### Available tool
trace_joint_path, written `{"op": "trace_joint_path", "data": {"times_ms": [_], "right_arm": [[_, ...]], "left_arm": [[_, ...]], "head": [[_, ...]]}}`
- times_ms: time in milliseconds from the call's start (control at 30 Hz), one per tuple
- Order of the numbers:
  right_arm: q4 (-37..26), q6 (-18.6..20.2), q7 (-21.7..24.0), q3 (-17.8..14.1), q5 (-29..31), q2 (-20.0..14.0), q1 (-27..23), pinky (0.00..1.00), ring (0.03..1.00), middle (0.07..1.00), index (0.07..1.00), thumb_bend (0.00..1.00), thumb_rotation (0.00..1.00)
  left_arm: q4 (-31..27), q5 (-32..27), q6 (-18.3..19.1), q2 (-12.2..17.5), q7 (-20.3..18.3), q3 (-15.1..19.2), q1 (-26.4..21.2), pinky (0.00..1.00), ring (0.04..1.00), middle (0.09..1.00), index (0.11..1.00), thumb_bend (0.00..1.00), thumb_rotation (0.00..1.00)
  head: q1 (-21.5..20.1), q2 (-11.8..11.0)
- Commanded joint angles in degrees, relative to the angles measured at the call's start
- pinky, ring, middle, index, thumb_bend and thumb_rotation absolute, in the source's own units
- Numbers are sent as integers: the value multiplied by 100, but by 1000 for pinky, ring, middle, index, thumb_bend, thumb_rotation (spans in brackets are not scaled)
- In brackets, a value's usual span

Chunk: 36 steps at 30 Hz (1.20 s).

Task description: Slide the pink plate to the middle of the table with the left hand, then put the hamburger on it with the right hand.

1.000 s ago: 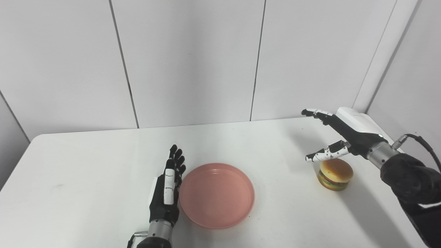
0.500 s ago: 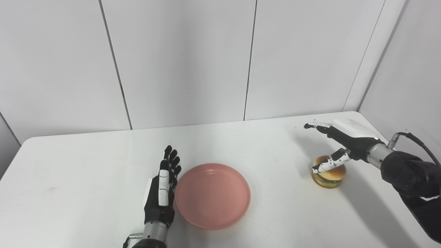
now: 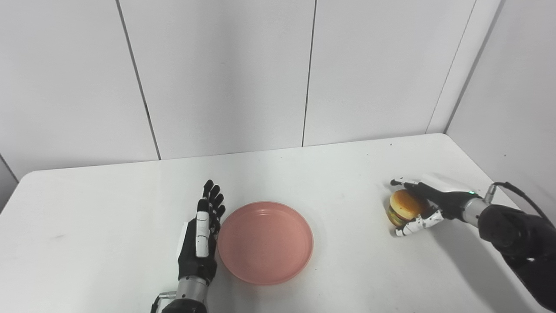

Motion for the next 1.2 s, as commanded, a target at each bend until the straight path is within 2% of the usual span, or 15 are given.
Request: {"op": "trace_joint_path", "data": {"times_ms": [0, 67, 133, 200, 233, 300, 367, 400, 467, 500, 700, 833, 1167], "right_arm": [[34, -247, -146, 6, -53, -134, -279, 868, 970, 955, 924, 1000, 411], [89, -135, -102, 65, -101, -104, -314, 867, 980, 960, 919, 990, 388], [151, -114, -227, 63, -147, -33, -321, 855, 977, 958, 903, 945, 305], [259, -271, -502, -1, -132, 69, -311, 829, 941, 921, 860, 882, 171], [338, -414, -718, -53, -110, 136, -302, 822, 930, 911, 849, 875, 147], [517, -792, -1120, -174, 17, 261, -293, 710, 790, 827, 788, 828, 47], [635, -1099, -1410, -246, 64, 328, -288, 573, 636, 727, 715, 758, 9], [676, -1210, -1622, -280, 9, 374, -287, 549, 610, 710, 702, 746, 4], [752, -1359, -1935, -347, -26, 464, -299, 463, 509, 528, 528, 562, 0], [789, -1415, -2051, -373, -12, 503, -308, 448, 484, 504, 505, 540, 0], [451, -1296, -2276, -543, 18, 687, -263, 386, 422, 465, 497, 525, 0], [67, -1211, -2352, -639, -39, 818, -242, 352, 409, 491, 509, 517, 0], [-629, -1222, -2205, -599, 1, 1109, -353, 368, 411, 487, 519, 515, 0]], "left_arm": [[121, -21, 57, 39, -50, 13, 321, 1000, 1000, 1000, 1000, 766, 1000], [166, -52, 32, 27, -67, 24, 304, 1000, 1000, 1000, 1000, 769, 1000], [178, -49, 23, 21, -77, 15, 295, 1000, 1000, 1000, 1000, 767, 1000], [143, -7, 44, 17, -52, -2, 304, 1000, 1000, 1000, 1000, 766, 1000], [136, -1, 47, 16, -49, -4, 305, 1000, 1000, 1000, 1000, 766, 1000], [168, 14, 16, 13, -28, 2, 290, 1000, 1000, 1000, 1000, 771, 1000], [199, 6, -11, 4, -25, 10, 275, 1000, 1000, 1000, 1000, 774, 1000], [180, 9, 8, 5, -27, 6, 281, 1000, 1000, 1000, 1000, 773, 1000], [158, 35, 25, 10, -21, -6, 289, 1000, 1000, 1000, 1000, 770, 1000], [155, 54, 24, 13, -13, -11, 290, 1000, 1000, 1000, 1000, 772, 1000], [189, 18, 49, 0, -29, -1, 262, 1000, 1000, 1000, 1000, 789, 1000], [182, -18, 29, 12, -72, -12, 272, 1000, 1000, 1000, 1000, 775, 1000], [228, 33, 22, -19, -26, -26, 266, 1000, 1000, 1000, 1000, 778, 1000]], "head": [[8, 7], [17, 16], [23, 21], [34, 24], [43, 25], [57, 24], [64, 19], [66, 20], [79, 24], [79, 24], [113, 15], [142, 14], [319, 30]]}}
